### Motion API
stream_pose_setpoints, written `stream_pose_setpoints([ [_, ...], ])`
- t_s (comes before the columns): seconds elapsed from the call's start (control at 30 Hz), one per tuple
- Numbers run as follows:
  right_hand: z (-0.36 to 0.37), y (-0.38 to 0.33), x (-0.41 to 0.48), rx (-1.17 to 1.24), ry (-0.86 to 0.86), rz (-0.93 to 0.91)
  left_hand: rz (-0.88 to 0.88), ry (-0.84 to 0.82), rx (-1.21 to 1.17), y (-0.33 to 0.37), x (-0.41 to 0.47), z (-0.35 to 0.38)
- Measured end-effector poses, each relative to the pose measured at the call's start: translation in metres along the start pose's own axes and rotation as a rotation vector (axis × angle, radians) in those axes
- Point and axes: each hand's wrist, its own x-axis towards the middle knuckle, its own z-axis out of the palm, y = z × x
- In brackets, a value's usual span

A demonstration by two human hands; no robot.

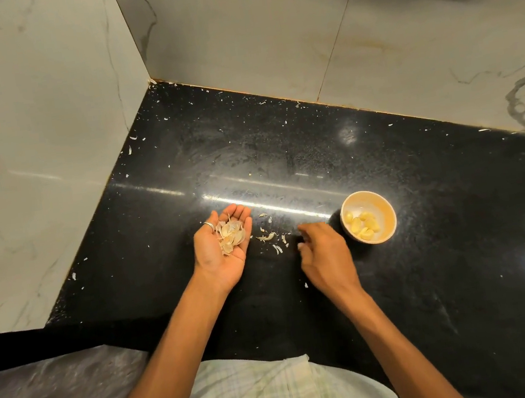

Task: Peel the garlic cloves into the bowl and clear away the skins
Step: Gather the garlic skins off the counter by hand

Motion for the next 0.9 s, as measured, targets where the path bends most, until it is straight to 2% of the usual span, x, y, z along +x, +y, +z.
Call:
stream_pose_setpoints([
  [0.23,-0.020,0.027,-0.054,0.016,-0.156,0.198,-0.017,0.007,-0.006,-0.006,0.001,-0.001],
  [0.37,-0.001,0.015,-0.057,0.013,-0.115,0.149,-0.027,-0.001,-0.003,-0.010,-0.001,0.000],
  [0.6,0.024,-0.017,0.008,-0.004,-0.063,0.043,-0.001,0.001,0.000,-0.006,-0.004,0.000],
  [0.77,0.014,-0.019,0.031,0.061,-0.026,0.047,0.019,0.015,-0.012,0.002,-0.007,-0.002],
  [0.9,0.008,-0.007,0.011,-0.022,-0.078,0.071,0.040,0.027,-0.040,0.010,-0.010,-0.010],
])
